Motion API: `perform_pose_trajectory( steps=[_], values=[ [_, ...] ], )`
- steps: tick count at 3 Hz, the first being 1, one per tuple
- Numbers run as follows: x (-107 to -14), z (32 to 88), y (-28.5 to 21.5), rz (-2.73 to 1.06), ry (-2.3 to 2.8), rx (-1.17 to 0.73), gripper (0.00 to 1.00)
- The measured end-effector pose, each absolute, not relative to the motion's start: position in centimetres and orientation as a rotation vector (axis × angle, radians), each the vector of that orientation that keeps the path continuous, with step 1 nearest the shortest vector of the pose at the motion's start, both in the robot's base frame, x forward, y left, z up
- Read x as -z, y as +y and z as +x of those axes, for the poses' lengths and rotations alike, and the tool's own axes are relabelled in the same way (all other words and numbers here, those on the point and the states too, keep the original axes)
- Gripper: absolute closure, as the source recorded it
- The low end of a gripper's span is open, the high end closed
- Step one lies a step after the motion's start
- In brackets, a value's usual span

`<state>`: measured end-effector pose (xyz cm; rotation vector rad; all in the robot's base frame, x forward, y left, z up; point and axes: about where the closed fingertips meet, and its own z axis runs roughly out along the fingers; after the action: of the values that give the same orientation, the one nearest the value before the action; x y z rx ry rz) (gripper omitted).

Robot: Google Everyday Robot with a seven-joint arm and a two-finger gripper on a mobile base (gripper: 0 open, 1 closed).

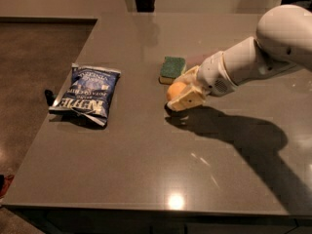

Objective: Move orange near sponge

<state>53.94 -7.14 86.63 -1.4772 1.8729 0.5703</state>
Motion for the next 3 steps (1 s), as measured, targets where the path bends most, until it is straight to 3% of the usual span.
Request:
perform_pose_trajectory(
  steps=[1, 2, 3],
  values=[
    [-86.4, 57.1, -9.5, -1.385, 1.897, -0.542, 1.0],
    [-86.3, 58.8, -11.2, -1.308, 1.922, -0.495, 0.88],
    [-85.9, 59.9, -12.7, -1.239, 1.942, -0.442, 0.64]
  ],
)
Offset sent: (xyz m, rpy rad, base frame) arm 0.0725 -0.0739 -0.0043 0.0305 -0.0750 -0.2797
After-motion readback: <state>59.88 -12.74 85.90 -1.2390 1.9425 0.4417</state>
